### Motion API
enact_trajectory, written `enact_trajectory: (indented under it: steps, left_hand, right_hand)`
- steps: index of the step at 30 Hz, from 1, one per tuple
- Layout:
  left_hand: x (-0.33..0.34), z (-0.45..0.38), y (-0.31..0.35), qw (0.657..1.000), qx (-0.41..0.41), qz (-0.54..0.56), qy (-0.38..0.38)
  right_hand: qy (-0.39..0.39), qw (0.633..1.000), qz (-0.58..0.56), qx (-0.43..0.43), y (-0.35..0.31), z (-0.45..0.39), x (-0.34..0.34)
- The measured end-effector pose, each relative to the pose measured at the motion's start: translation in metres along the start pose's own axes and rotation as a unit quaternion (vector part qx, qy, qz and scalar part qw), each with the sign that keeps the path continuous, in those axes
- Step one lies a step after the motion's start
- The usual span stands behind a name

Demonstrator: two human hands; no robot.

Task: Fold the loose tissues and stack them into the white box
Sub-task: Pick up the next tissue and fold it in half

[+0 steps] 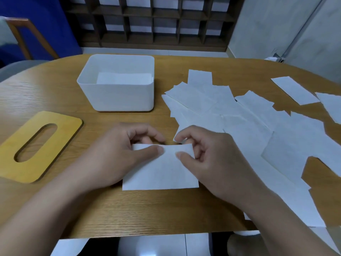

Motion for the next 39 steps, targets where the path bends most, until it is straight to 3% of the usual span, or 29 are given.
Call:
enact_trajectory:
  steps: [5, 9, 14, 17, 25, 39]
  left_hand:
    - [-0.004, 0.005, -0.012, 0.994, 0.006, -0.103, 0.045]
    - [-0.003, 0.009, -0.009, 0.978, 0.067, -0.179, 0.085]
    - [0.000, 0.010, -0.002, 0.975, 0.106, -0.168, 0.103]
    - [0.010, 0.010, 0.006, 0.976, 0.130, -0.142, 0.103]
    - [0.046, 0.014, 0.012, 0.958, 0.167, -0.224, 0.064]
    - [0.039, 0.014, 0.009, 0.963, 0.178, -0.199, 0.045]
  right_hand:
    - [-0.011, 0.989, 0.139, -0.044, -0.010, 0.001, 0.012]
    - [0.009, 0.981, 0.186, -0.059, -0.005, -0.002, 0.008]
    - [0.092, 0.982, 0.164, -0.006, 0.019, -0.012, -0.021]
    - [0.092, 0.979, 0.181, 0.009, 0.030, -0.015, -0.024]
    - [0.094, 0.970, 0.224, -0.026, 0.027, -0.019, -0.012]
    - [0.092, 0.951, 0.293, -0.024, 0.023, -0.024, -0.004]
Point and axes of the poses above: each hand's wrist, its own z-axis away from the middle knuckle, its own x-axis out of the palm, y = z × x, the point moved 7 cm from there along -z, towards the middle knuckle, and after that the axes turned 5 degrees about -x, right-handed, at the moved point
